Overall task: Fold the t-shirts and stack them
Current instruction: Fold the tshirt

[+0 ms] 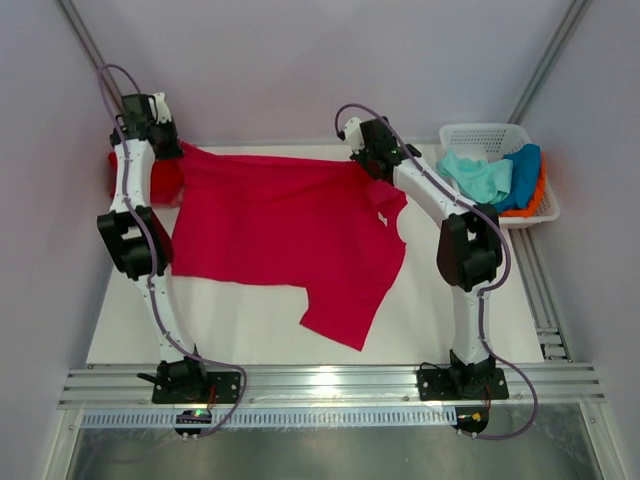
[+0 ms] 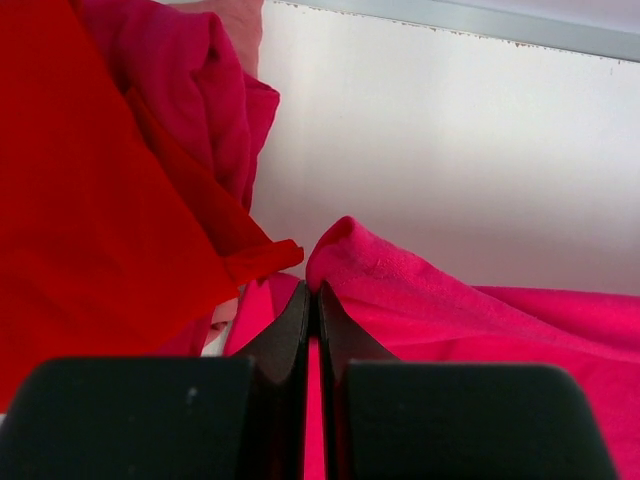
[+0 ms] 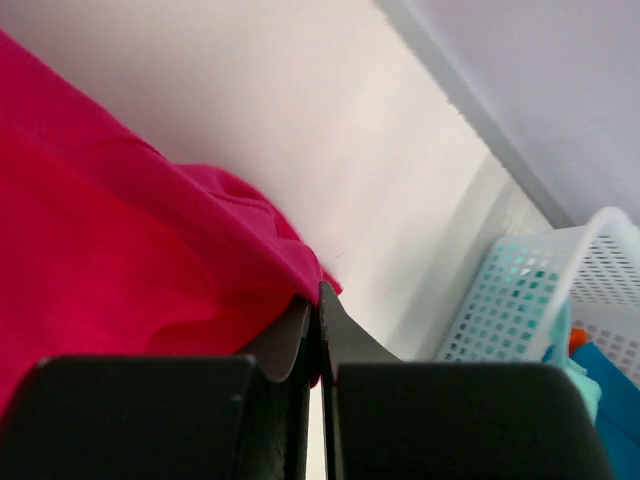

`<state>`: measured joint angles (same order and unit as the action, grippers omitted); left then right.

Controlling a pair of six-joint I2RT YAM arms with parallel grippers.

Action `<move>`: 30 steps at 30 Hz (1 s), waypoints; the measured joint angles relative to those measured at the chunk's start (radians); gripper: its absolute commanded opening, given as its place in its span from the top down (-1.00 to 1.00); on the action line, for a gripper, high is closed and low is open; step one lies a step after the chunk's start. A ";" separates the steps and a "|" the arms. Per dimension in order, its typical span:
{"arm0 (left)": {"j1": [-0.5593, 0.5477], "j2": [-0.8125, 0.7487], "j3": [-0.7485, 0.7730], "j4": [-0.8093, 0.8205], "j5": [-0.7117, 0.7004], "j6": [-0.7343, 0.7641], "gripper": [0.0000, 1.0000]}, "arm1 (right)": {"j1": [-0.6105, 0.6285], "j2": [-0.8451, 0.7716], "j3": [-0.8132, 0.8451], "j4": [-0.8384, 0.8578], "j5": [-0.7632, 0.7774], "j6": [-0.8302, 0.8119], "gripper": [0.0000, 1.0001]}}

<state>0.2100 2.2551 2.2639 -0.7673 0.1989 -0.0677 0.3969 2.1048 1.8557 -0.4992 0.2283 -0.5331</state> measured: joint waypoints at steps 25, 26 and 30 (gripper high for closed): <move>-0.007 0.048 -0.038 0.079 0.104 -0.029 1.00 | -0.038 -0.029 0.061 -0.151 -0.015 -0.019 0.94; -0.007 0.053 -0.038 0.085 0.109 -0.030 1.00 | -0.038 -0.033 0.058 -0.156 -0.015 -0.018 0.94; -0.008 0.093 -0.027 0.113 0.132 -0.034 1.00 | -0.037 -0.037 0.061 -0.145 0.006 -0.016 0.94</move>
<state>0.2024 2.3482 2.2368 -0.6540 0.3305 -0.1020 0.3595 2.0678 1.9163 -0.6445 0.2348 -0.5488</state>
